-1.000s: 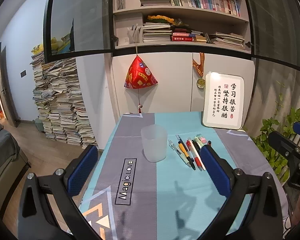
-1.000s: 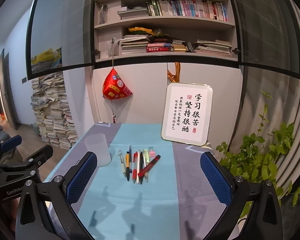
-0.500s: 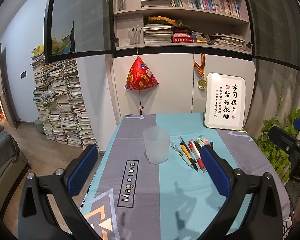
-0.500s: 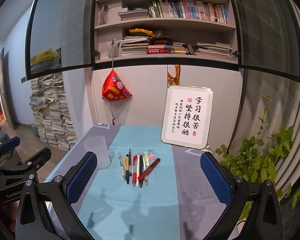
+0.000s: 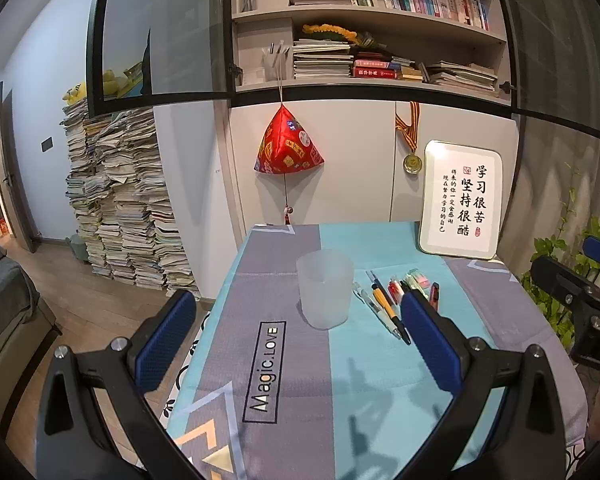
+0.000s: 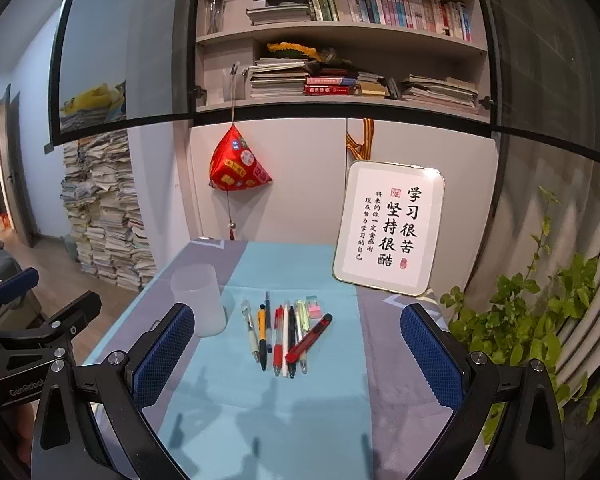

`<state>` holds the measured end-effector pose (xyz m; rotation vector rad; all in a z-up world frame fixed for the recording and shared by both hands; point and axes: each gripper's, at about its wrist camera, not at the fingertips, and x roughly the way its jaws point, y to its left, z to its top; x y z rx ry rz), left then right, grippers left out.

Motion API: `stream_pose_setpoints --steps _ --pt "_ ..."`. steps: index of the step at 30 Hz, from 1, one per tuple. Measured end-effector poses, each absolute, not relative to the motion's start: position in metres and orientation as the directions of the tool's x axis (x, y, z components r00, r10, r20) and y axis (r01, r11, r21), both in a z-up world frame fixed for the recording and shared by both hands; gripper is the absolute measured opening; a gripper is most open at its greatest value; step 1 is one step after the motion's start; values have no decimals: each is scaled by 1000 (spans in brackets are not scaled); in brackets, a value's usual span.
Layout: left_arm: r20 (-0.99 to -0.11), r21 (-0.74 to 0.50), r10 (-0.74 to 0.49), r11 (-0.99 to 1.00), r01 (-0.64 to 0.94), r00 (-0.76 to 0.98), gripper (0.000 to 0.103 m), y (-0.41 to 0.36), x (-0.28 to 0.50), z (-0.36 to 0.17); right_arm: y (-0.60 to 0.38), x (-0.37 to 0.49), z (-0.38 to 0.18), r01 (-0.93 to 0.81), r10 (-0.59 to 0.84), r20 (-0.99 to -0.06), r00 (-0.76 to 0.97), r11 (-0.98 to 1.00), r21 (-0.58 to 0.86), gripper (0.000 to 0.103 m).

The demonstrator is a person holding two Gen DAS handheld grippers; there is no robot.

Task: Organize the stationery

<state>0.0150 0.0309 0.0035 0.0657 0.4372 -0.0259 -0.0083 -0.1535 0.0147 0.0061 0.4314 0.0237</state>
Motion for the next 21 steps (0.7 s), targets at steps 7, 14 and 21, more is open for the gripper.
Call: stream_pose_setpoints --steps 7,14,21 --pt "-424 55 -21 997 49 906 102 32 20 2 -150 -3 14 -17 17 -417 909 1000 4 103" --pt "-427 52 -19 998 46 904 102 35 23 0 -147 3 14 -19 17 -423 906 1000 -1 103" --pt "-432 50 -22 998 49 902 102 36 24 -1 -146 3 14 -18 15 -424 906 1000 -2 103"
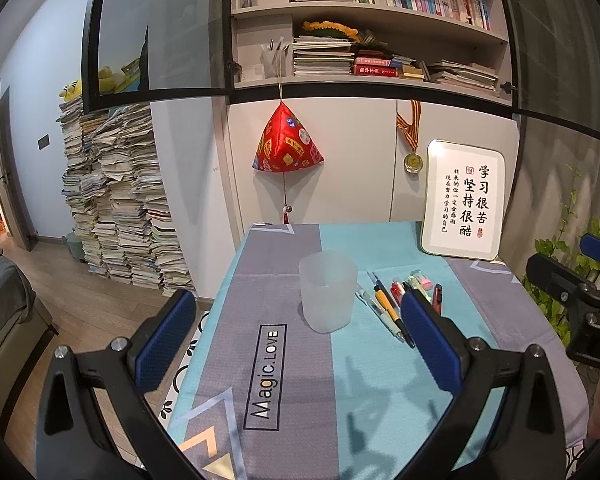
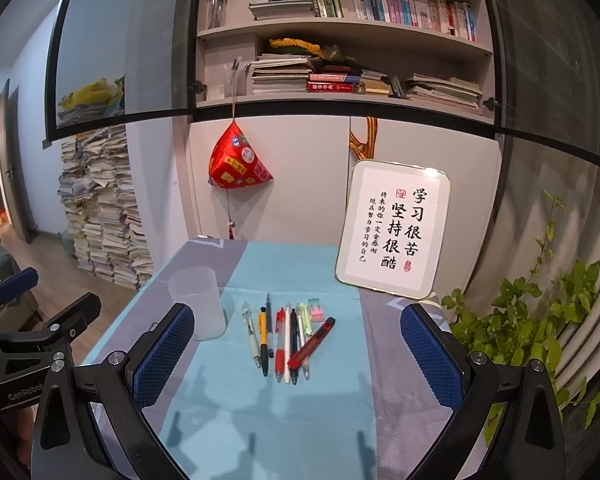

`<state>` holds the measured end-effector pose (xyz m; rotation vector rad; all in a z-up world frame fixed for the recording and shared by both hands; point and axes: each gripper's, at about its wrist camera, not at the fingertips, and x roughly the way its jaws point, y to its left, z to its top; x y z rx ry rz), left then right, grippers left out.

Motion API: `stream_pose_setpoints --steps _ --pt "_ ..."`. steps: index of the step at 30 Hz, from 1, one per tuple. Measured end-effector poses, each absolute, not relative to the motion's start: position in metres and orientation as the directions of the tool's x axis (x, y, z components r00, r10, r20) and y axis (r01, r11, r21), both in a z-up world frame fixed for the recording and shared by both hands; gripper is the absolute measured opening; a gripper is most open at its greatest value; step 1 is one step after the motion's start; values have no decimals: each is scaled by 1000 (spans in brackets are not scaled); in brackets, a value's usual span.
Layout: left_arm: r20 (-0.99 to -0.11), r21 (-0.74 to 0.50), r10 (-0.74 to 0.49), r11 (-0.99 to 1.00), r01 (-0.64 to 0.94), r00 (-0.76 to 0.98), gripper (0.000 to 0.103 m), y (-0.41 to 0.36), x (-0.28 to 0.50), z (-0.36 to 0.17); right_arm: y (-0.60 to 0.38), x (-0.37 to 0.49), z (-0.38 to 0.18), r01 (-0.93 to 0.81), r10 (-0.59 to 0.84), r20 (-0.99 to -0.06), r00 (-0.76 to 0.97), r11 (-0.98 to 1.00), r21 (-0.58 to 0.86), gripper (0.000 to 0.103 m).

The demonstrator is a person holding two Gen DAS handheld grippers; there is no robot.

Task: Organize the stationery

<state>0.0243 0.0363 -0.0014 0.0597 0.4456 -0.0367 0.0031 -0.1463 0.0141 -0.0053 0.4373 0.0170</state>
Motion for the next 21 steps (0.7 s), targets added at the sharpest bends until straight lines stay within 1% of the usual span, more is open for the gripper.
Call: stream_pose_setpoints --steps 21 --pt "-450 37 -17 999 37 893 102 44 30 -11 -133 14 6 -31 27 -436 900 1000 -1 103"
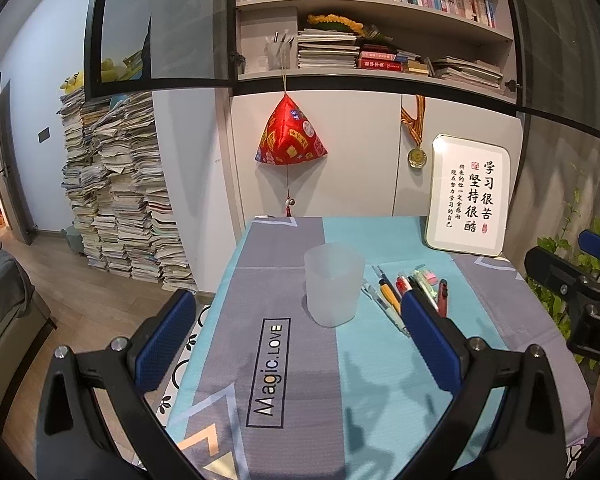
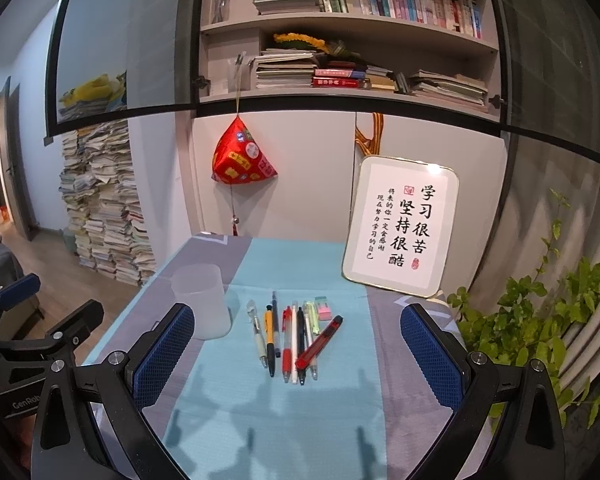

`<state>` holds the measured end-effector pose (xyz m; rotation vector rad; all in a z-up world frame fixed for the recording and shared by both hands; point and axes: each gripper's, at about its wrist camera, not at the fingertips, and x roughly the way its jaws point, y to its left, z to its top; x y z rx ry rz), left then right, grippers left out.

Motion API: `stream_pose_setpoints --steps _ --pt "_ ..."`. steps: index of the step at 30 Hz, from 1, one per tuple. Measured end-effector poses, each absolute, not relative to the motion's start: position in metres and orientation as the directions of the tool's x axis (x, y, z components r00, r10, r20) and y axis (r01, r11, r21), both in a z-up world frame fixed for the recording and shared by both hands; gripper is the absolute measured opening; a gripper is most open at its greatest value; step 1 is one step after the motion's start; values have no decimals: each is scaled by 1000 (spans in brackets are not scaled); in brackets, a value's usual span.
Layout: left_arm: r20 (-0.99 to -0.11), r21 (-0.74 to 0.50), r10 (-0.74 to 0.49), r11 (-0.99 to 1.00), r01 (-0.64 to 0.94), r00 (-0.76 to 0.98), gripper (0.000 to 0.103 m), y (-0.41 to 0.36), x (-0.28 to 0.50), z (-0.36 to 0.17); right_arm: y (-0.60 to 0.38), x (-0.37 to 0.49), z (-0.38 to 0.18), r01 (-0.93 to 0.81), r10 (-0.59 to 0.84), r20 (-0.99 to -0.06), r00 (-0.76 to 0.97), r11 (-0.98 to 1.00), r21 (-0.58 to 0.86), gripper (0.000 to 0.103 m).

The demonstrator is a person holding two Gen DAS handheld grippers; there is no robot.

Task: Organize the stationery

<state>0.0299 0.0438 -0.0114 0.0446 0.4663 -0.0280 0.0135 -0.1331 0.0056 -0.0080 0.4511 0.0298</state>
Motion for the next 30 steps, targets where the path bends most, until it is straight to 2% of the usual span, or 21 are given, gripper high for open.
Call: stream_pose_setpoints --steps 13,19,25,30 --pt "-506 7 62 998 -68 860 102 93 51 -39 -89 51 -13 -155 131 -489 863 988 -8 103" --pt "-535 -14 96 992 -123 839 102 120 65 -54 -54 87 -37 -261 220 -548 807 965 3 103" --pt "-557 -17 93 992 -123 825 102 132 85 -67 -24 139 -66 -290 209 -604 769 956 -38 103" --pt "-556 -19 88 993 -118 827 102 138 98 -74 -14 181 -95 -287 200 -674 712 958 -19 103"
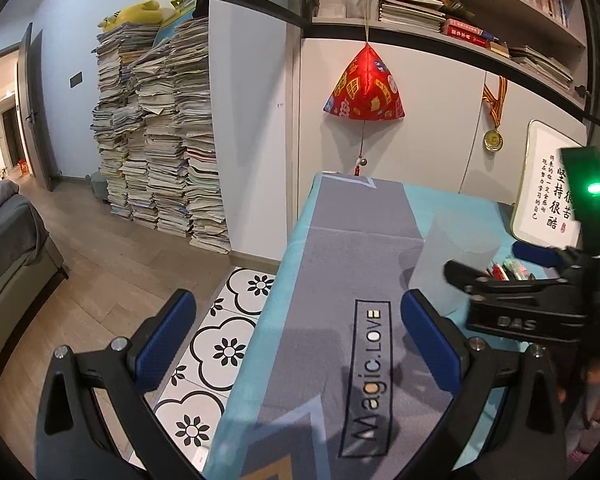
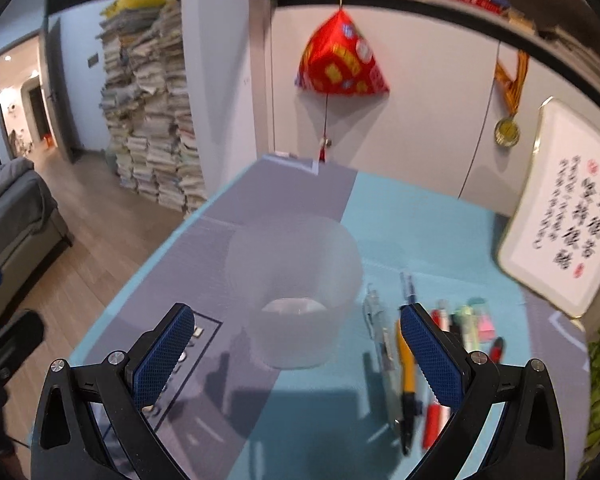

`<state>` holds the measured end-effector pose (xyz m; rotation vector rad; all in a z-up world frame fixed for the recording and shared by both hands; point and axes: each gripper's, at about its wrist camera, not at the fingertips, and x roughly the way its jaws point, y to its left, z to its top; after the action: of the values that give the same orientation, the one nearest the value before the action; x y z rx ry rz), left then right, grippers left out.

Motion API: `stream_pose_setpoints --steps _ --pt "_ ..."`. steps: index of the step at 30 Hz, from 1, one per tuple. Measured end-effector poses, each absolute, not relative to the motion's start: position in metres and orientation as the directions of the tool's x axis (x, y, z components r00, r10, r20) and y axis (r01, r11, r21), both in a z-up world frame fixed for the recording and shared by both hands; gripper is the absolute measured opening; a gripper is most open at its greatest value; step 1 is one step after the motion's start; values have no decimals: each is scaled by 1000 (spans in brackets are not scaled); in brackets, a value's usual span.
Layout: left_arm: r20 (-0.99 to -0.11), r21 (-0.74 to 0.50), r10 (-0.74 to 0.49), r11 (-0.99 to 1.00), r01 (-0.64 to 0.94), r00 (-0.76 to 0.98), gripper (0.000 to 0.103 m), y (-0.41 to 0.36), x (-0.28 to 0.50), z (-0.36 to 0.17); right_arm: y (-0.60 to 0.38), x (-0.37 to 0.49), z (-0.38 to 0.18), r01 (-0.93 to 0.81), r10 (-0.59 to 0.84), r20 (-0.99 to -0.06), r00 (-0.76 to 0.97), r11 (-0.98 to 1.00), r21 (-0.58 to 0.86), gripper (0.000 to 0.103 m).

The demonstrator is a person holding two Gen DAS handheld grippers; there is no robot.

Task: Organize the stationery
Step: 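Grasp the frosted plastic cup rim with the right gripper and lift it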

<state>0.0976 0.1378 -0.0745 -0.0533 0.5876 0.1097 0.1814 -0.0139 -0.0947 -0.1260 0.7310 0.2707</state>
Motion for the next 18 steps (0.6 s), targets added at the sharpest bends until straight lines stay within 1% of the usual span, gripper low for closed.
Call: stream_pose_setpoints --steps 3,4,6,10,13,15,18 --pt "-559 -15 83 994 -110 825 102 138 105 -77 -9 195 -107 -282 174 -689 704 958 -45 103" --pt "-560 -13 83 994 -108 825 102 138 107 -78 -7 198 -109 -283 164 -688 707 957 -62 95" --pt "-564 -9 81 994 -104 821 102 138 111 -80 -4 200 -112 -314 176 -687 705 946 -80 71" --pt "-574 -10 75 995 -99 815 102 135 115 -80 -7 198 -108 -327 177 -684 707 940 -95 70" --pt "-572 -18 53 997 -77 818 102 128 113 -76 -24 174 -99 -329 158 -668 727 934 -137 70" --pt "-573 -23 29 998 -51 819 102 119 113 -75 -50 154 -93 -301 126 -669 732 941 -152 70" --pt "-589 -33 -28 999 11 808 102 98 114 -73 -99 129 -87 -194 44 -670 741 969 -151 70"
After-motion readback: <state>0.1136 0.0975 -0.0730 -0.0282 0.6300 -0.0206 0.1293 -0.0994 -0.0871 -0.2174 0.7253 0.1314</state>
